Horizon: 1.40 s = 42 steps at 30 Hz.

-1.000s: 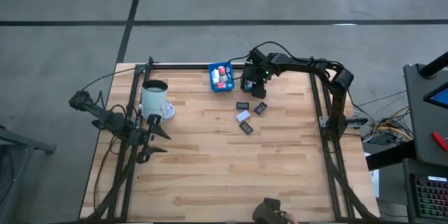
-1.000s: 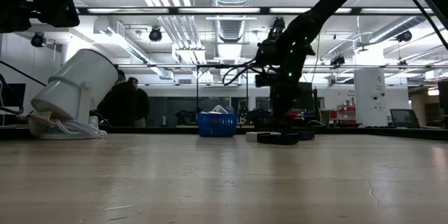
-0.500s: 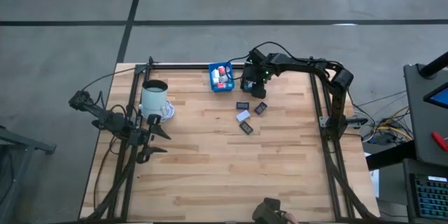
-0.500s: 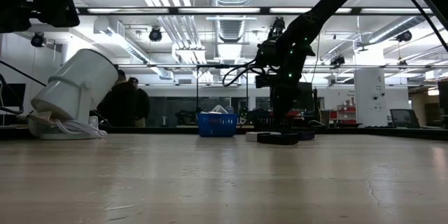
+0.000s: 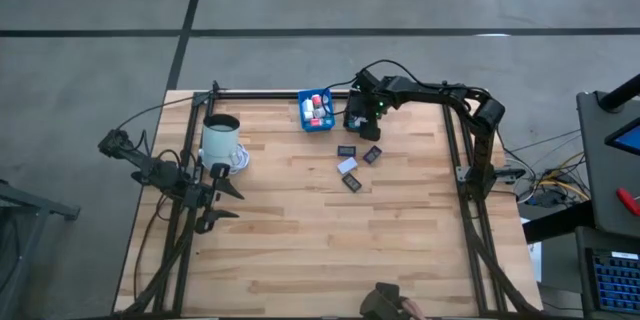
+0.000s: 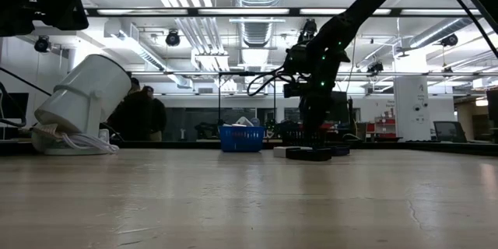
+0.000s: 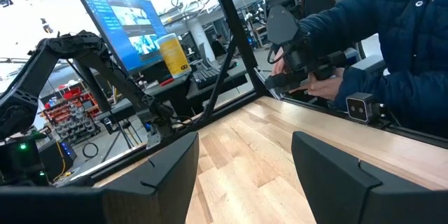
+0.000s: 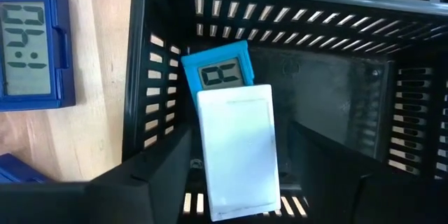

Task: Pick & Place Office items
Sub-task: Put the right white digital clock into the black basket, then put the right purple digital clock into the black basket

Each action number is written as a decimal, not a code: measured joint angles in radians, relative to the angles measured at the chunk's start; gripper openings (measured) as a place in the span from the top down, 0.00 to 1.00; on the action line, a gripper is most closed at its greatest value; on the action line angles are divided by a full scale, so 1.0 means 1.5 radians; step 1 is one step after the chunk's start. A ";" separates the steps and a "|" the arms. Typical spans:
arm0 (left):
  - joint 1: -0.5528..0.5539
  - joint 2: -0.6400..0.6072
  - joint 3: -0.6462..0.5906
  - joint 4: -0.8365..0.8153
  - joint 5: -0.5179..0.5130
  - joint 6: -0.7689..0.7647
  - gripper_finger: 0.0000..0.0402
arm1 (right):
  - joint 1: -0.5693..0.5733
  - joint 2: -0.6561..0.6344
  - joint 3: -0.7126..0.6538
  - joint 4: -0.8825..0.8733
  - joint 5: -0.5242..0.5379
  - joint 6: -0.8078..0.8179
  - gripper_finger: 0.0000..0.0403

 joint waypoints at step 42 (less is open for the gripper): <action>0.000 0.000 0.000 0.000 0.000 0.000 0.42 | 0.050 -0.203 0.003 -0.096 -0.065 -0.088 0.32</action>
